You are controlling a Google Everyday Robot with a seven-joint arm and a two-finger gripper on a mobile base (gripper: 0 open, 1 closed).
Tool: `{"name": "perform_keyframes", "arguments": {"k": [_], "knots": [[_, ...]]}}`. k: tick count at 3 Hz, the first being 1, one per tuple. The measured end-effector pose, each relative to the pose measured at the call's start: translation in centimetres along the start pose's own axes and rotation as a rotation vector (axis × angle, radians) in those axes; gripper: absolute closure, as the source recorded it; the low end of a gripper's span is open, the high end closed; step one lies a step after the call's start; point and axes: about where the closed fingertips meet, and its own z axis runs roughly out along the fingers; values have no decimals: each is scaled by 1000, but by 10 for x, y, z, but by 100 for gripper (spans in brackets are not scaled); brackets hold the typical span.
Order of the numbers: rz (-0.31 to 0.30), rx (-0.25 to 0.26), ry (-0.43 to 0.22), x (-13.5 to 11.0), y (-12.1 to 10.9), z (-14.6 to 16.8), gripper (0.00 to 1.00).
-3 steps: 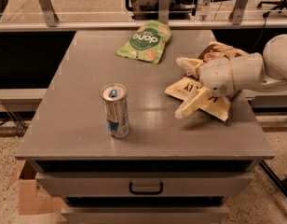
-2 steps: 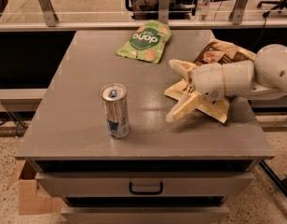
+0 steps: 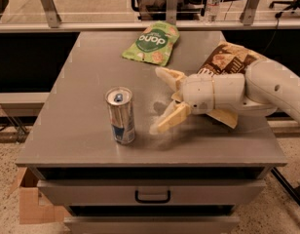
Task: Move redbull can near green rice chip bag
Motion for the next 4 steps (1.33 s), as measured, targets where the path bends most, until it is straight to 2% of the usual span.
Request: {"name": "perform_keyframes", "arguments": {"k": [1,2,3,4], "knots": [[15,16,12,-23,10,4,0],[51,12,9,-33,29,15,0],[76,-30,-17,-43,66,37,0],[79,-74,-27,-49,91,51,0]]}}
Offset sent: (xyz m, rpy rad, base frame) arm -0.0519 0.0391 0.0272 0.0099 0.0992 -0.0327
